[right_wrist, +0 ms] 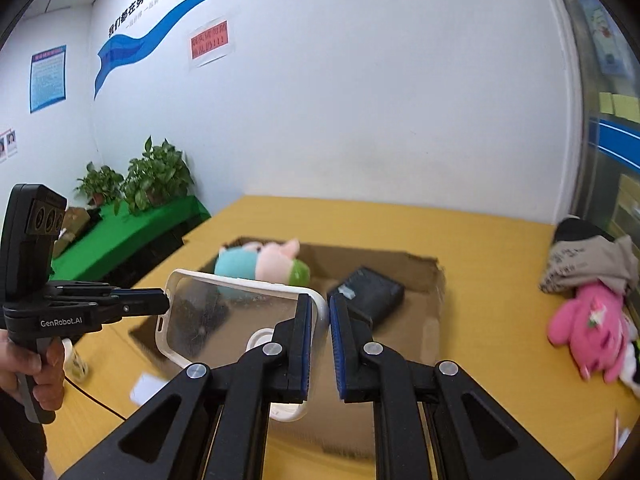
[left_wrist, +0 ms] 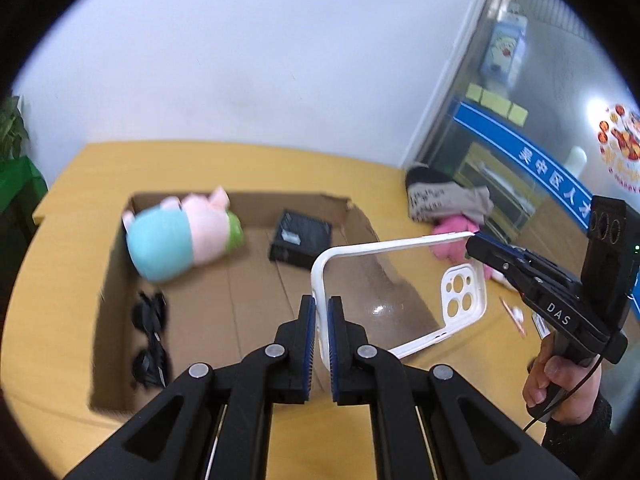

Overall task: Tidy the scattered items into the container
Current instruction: 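Carry the phone case over the box and open both grippers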

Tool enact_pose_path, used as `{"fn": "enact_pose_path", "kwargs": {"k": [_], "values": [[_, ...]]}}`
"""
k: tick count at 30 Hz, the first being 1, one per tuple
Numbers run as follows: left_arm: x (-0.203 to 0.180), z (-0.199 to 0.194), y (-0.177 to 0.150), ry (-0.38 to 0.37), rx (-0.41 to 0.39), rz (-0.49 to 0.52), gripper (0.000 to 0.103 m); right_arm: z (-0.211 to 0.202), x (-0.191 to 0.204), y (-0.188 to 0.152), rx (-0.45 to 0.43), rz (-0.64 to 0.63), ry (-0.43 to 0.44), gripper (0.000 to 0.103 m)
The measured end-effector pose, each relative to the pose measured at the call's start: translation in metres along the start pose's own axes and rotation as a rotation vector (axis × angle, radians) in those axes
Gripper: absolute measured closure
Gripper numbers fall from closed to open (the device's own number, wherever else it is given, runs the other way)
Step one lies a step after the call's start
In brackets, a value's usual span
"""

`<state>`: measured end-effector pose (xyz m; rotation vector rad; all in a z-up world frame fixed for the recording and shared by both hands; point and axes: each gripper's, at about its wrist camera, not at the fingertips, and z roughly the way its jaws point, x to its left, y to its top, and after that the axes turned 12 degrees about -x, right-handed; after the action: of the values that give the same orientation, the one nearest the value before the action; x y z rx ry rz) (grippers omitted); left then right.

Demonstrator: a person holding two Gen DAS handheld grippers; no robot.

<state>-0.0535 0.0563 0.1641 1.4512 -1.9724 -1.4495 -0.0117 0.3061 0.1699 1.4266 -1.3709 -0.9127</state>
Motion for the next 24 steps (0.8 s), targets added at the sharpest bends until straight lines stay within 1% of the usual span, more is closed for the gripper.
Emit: {"fn": "enact_pose_path", "kwargs": {"k": [3, 6, 9, 11, 16, 20, 24], "values": [[0.012, 0.013, 0.023, 0.023, -0.002, 0.004, 0.098, 0.028, -0.002, 0.012, 0.012, 0.008, 0.008, 0.093], [0.026, 0.035, 0.040, 0.048, 0.013, 0.000, 0.098, 0.062, -0.010, 0.016, 0.046, 0.038, 0.013, 0.093], [0.039, 0.060, 0.047, 0.079, 0.041, 0.006, 0.098, 0.100, -0.019, 0.012, 0.098, 0.064, 0.015, 0.093], [0.050, 0.080, 0.047, 0.100, 0.072, 0.005, 0.098, 0.125, -0.027, 0.003, 0.143, 0.090, 0.018, 0.093], [0.084, 0.133, 0.035, 0.140, 0.177, -0.046, 0.098, 0.180, -0.043, -0.033, 0.274, 0.147, 0.024, 0.093], [0.112, 0.172, 0.011, 0.176, 0.278, -0.090, 0.098, 0.221, -0.053, -0.070, 0.408, 0.190, 0.029, 0.093], [0.131, 0.202, -0.014, 0.207, 0.365, -0.110, 0.098, 0.249, -0.059, -0.097, 0.512, 0.225, 0.022, 0.093]]}}
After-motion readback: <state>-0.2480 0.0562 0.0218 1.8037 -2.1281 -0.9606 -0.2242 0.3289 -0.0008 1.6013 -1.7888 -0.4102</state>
